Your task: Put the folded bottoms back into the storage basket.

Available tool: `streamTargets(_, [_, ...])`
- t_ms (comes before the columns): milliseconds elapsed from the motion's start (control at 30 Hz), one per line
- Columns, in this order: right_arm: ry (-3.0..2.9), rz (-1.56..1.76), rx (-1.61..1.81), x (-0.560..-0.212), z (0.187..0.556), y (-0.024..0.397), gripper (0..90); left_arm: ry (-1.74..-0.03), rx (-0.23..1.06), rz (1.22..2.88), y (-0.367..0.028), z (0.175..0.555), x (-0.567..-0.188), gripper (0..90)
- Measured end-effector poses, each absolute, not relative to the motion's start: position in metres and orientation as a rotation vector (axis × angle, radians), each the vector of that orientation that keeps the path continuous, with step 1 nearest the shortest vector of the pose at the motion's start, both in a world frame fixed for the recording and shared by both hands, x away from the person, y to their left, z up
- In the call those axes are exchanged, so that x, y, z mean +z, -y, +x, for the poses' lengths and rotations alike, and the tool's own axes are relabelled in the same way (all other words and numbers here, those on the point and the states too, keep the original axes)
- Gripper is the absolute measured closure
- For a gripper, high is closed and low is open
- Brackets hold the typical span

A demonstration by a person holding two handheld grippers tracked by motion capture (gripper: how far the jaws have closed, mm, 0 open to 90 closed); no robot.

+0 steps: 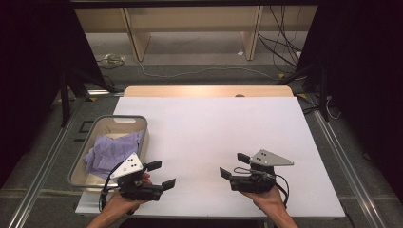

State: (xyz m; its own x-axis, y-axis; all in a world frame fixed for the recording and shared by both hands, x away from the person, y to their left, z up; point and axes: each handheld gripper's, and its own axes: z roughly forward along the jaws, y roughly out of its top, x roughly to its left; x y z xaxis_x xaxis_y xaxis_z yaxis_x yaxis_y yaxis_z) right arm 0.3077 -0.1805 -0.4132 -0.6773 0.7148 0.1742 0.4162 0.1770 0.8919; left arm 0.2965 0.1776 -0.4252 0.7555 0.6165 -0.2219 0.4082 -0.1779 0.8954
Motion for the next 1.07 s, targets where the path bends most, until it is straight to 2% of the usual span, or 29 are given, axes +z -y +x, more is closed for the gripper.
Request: streamTargets(1067, [-2.146,1.088,1.522,-0.4103,0.3023,0.1865,19.3,-0.785,0.246,1.794,-0.1776,0.2963,-0.4230,15.7])
